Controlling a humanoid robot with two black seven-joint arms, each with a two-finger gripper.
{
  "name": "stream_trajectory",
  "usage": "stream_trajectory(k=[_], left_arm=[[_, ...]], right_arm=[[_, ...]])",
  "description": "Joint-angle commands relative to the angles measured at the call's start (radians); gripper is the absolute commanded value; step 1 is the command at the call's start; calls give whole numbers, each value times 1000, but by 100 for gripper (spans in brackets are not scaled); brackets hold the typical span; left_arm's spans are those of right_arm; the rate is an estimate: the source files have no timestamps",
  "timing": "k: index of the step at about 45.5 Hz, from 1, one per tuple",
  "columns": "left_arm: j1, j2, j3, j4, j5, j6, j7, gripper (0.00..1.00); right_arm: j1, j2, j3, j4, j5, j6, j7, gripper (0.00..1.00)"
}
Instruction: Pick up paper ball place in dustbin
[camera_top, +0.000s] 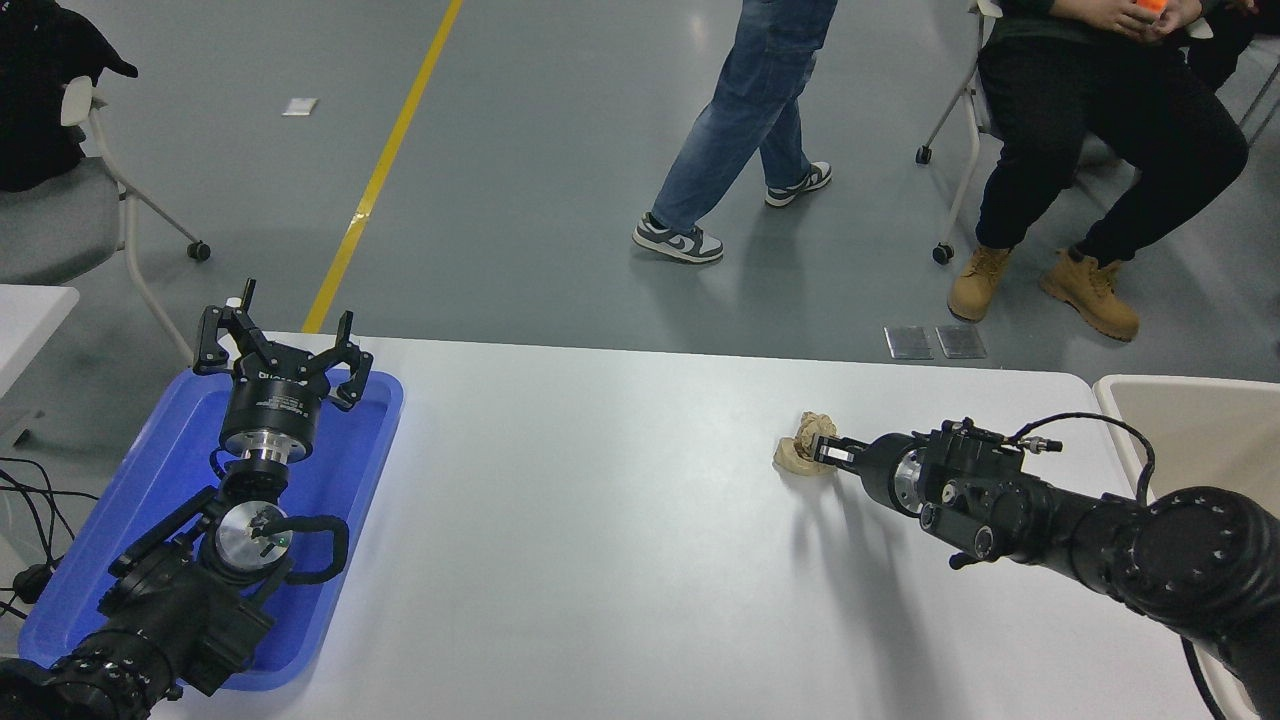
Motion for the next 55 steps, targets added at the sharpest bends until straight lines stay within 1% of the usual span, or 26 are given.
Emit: stream_trajectory(k=[1,9,21,33,42,55], left_arm=[[0,0,0,0,0,0,0,100],[-1,0,0,0,0,0,0,100],[0,0,0,0,0,0,0,100],[0,0,0,0,0,0,0,100],[0,0,0,0,0,0,0,100],[0,0,0,0,0,0,0,100]], right_arm=[[1,1,-3,1,-63,-8,24,0],[38,-13,-4,15,-65,9,22,0],[148,-140,-41,87,-63,88,22,0],[315,-288,-49,238,-63,226,22,0],[489,-383,-106,331,-61,341,22,0],[685,-489,-122,360,-63,542,19,0]])
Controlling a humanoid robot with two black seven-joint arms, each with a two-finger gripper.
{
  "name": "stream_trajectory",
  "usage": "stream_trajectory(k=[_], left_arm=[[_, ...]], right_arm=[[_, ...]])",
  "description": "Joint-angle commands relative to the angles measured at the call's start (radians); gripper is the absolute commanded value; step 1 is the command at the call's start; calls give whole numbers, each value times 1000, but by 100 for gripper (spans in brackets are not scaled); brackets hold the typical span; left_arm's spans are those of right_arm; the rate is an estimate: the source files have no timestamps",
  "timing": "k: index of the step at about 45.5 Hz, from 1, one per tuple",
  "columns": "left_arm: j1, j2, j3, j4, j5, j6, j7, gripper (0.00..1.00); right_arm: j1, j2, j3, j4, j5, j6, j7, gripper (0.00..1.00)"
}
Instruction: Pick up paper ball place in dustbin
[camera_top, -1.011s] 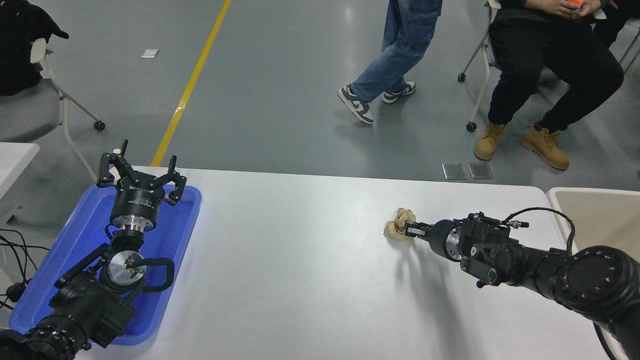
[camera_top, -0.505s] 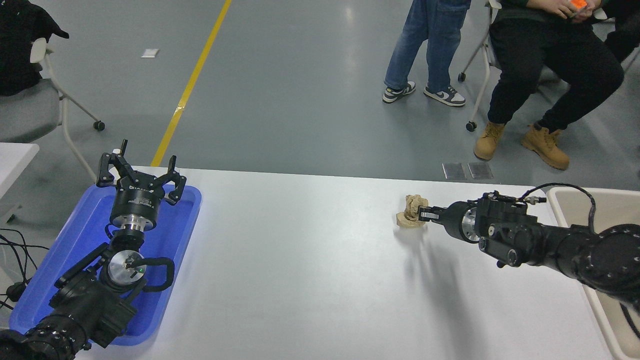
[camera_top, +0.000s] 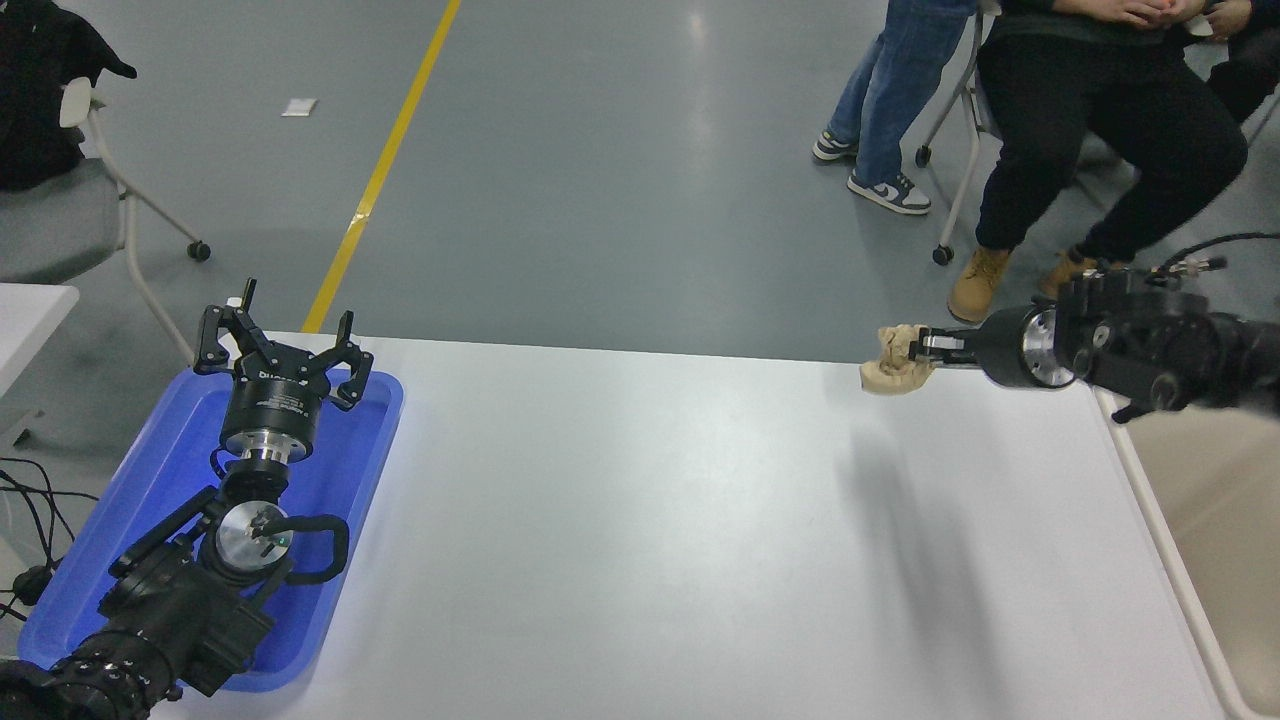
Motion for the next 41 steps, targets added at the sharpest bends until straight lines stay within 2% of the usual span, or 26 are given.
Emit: stream_trajectory(k=[1,18,41], left_arm=[[0,0,0,0,0,0,0,100],[0,0,0,0,0,0,0,100],[0,0,0,0,0,0,0,100]], right_arm=[[176,-99,-32,39,-1,164,-2,0],[391,-153,-99,39,-3,338,0,0],[427,-147,-118,22,-18,353,-6,0]])
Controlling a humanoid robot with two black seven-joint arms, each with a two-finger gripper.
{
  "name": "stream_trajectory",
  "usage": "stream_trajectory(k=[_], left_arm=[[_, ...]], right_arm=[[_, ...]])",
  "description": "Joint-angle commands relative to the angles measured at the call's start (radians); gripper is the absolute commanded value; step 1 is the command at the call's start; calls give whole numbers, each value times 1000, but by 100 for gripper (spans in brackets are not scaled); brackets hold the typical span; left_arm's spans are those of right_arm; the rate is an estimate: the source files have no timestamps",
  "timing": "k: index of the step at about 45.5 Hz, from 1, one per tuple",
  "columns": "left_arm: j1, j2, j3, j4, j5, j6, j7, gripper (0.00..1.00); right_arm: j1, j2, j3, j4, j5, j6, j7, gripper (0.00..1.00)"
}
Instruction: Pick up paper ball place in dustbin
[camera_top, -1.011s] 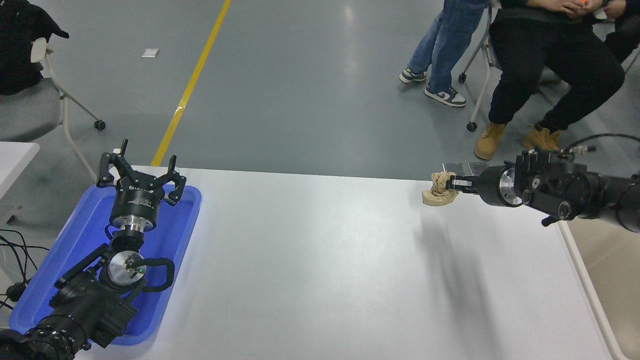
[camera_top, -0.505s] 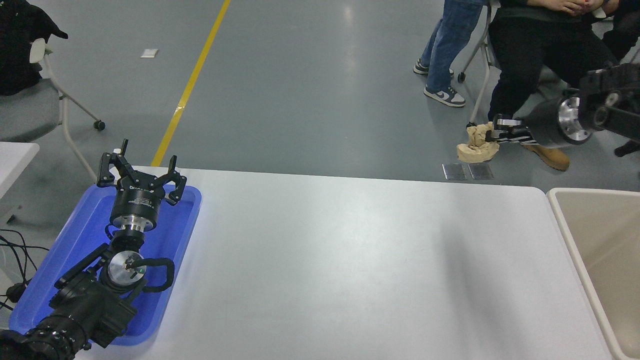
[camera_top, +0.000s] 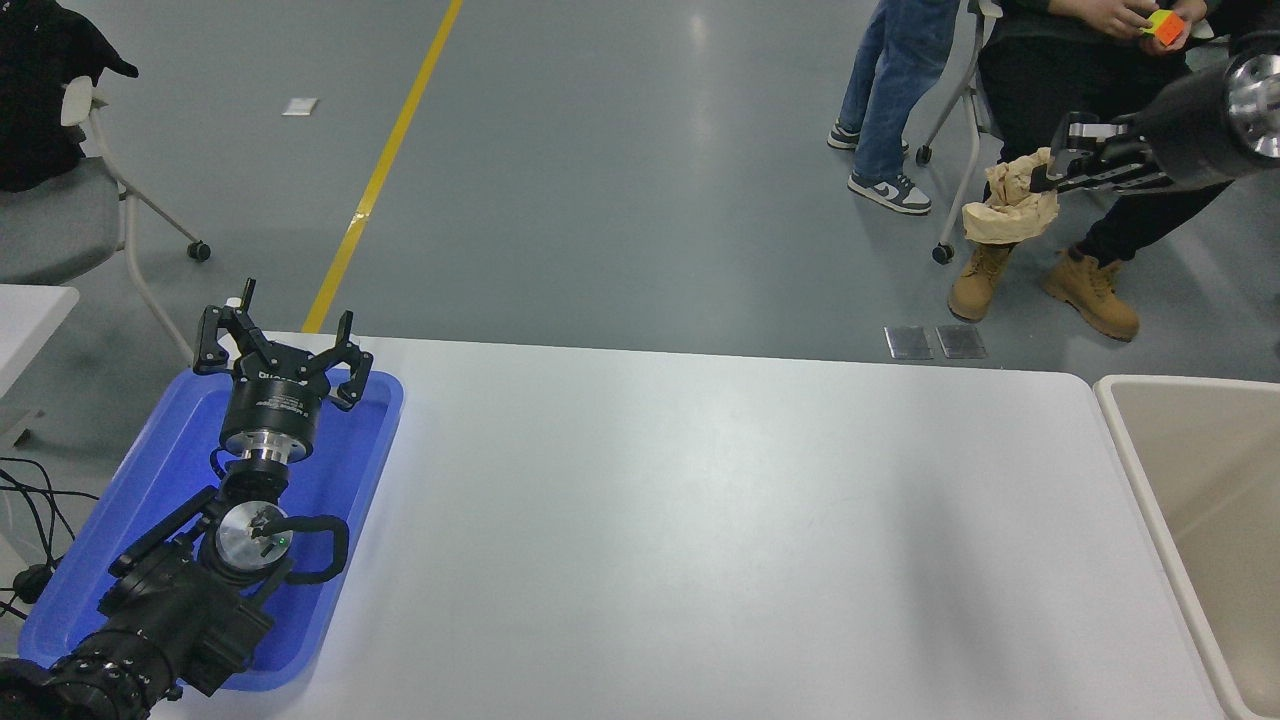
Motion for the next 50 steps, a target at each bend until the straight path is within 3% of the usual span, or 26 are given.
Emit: stream_trajectory(k=[1,13,28,50], left_arm=[[0,0,0,0,0,2,0,100],[0,0,0,0,0,0,0,100],[0,0,0,0,0,0,0,100],[0,0,0,0,0,0,0,100]], right_arm=[[0,0,-9,-17,-16,-1,-6,0],[-136,-7,-76,-164,-5,-108,-10,0],[-391,-43,-63,-468,5,-116,-10,0],[-836,-43,-29,-807,236,-234,-26,0]])
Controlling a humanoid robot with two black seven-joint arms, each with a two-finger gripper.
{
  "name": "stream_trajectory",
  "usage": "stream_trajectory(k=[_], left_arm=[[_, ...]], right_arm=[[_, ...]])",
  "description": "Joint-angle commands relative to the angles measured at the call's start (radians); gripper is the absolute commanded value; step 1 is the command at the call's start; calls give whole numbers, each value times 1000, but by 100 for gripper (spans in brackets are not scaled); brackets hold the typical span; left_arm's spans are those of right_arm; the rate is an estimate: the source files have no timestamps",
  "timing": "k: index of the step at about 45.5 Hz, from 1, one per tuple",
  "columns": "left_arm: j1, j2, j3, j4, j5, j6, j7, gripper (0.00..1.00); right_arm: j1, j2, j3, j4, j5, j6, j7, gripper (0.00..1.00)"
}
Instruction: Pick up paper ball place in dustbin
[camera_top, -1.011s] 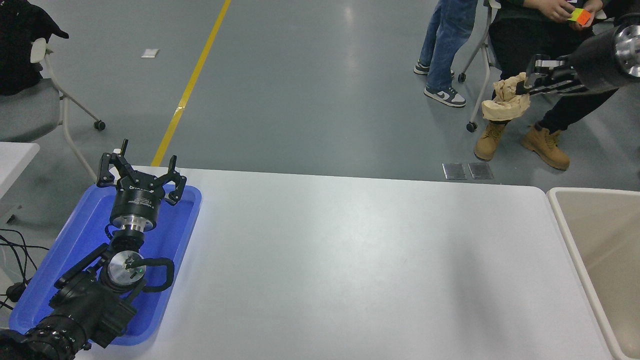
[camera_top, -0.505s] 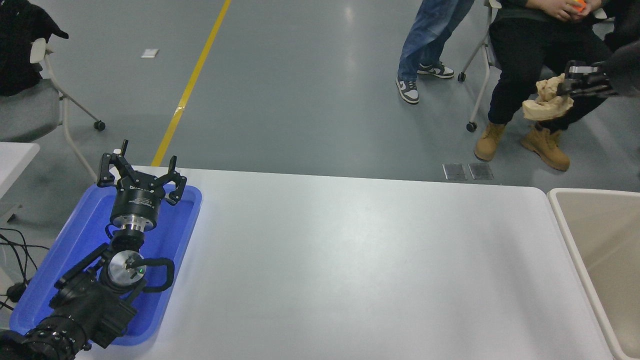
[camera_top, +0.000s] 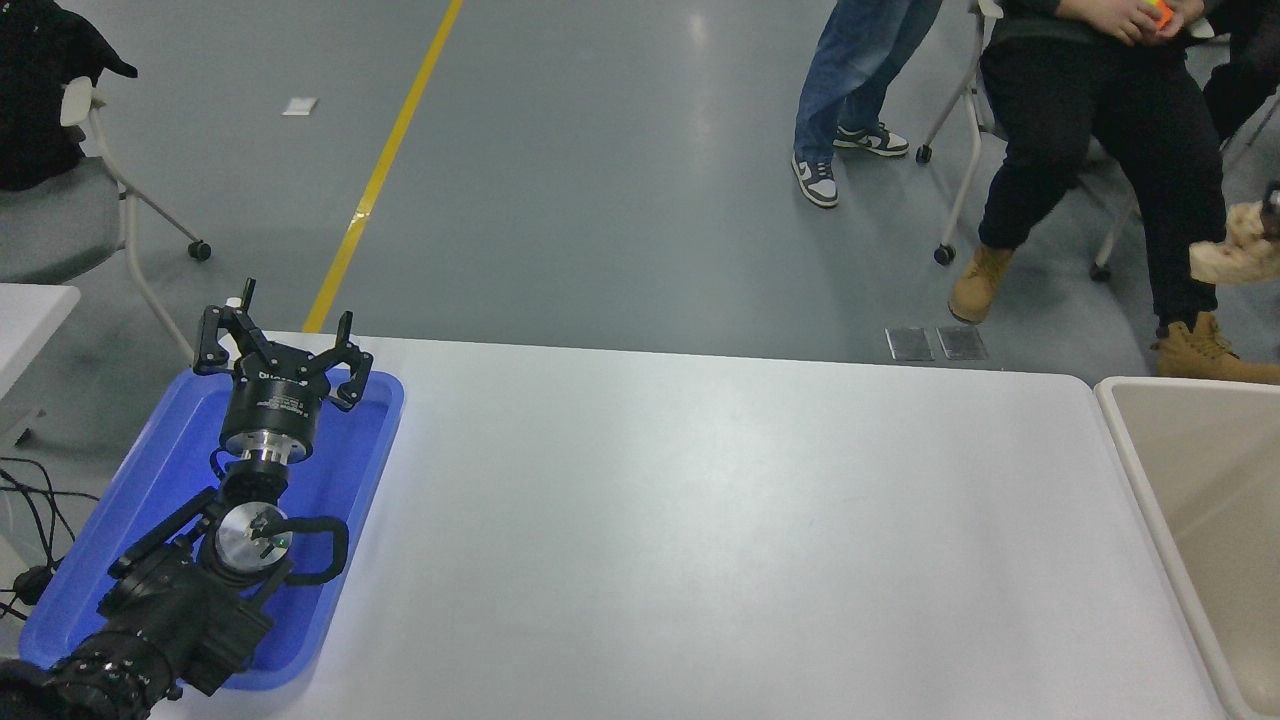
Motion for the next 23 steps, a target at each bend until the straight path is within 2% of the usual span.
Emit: stream_trajectory(k=[1,10,23], left_arm=[[0,0,0,0,0,0,0,100],[0,0,0,0,0,0,0,100],[0,0,0,0,0,0,0,100]], right_arm=[[-223,-2,38,-131,96,-92,-12,0],[-370,1,159,-131,101,-212,-48,0],[-553,15,307,-131,102,-330,-48,0]])
